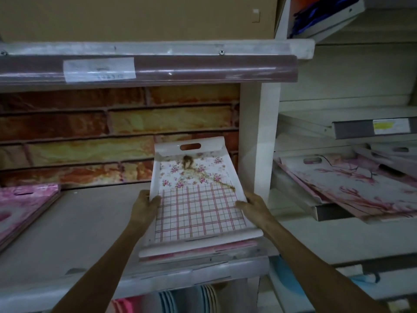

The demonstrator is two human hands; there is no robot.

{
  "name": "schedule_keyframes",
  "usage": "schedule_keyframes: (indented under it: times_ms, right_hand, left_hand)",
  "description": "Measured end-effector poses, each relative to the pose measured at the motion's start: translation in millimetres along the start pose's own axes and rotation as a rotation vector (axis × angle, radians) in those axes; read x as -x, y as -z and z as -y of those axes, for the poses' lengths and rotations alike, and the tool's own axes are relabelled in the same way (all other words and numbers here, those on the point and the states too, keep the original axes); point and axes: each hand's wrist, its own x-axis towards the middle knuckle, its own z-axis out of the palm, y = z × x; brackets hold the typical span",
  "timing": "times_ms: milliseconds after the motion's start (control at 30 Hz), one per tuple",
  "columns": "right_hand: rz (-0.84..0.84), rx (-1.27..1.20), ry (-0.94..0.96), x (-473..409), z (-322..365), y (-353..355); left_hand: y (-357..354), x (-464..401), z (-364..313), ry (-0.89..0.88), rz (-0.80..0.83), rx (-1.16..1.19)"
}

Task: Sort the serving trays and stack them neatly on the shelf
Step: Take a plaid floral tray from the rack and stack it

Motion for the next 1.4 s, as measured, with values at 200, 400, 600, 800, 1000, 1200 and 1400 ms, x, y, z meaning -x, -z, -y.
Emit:
schedule_keyframes:
  times_ms: [200,400,600,800,1000,1200,1400]
  right_hand:
    - [-0.01,0.045,-0.024,-2,-15,-10]
    - [-0.027,0.139,-0.058,-6,-28,-16]
    - [-0.008,0.227,-0.096,-10,-34,-20]
    - [0.001,0.264,-0.085,-10,-36,-19]
    - [-0.075,0.325,-0.028,-5,-25,-4]
    - [-0.298,0.129,0.135,17,-5,40]
    - [-0.445,0.074,0.253,51,11,88]
  left_hand:
    - [-9,-6,18,0.001,0.013,-0.13]
    - [-11,-11,29,-0.04,0.005,-0.246]
    - [-12,-11,38,-0.045,0.03,-0.341]
    - [-14,-12,47,-0.07,0.029,-0.431]
    - [-10,-19,45,-0.115,0.058,-0.563]
    - [-14,-1,-6,-0.295,-0.003,-0.168]
    - [-56,40,-81,-0.29,0.234,0.3]
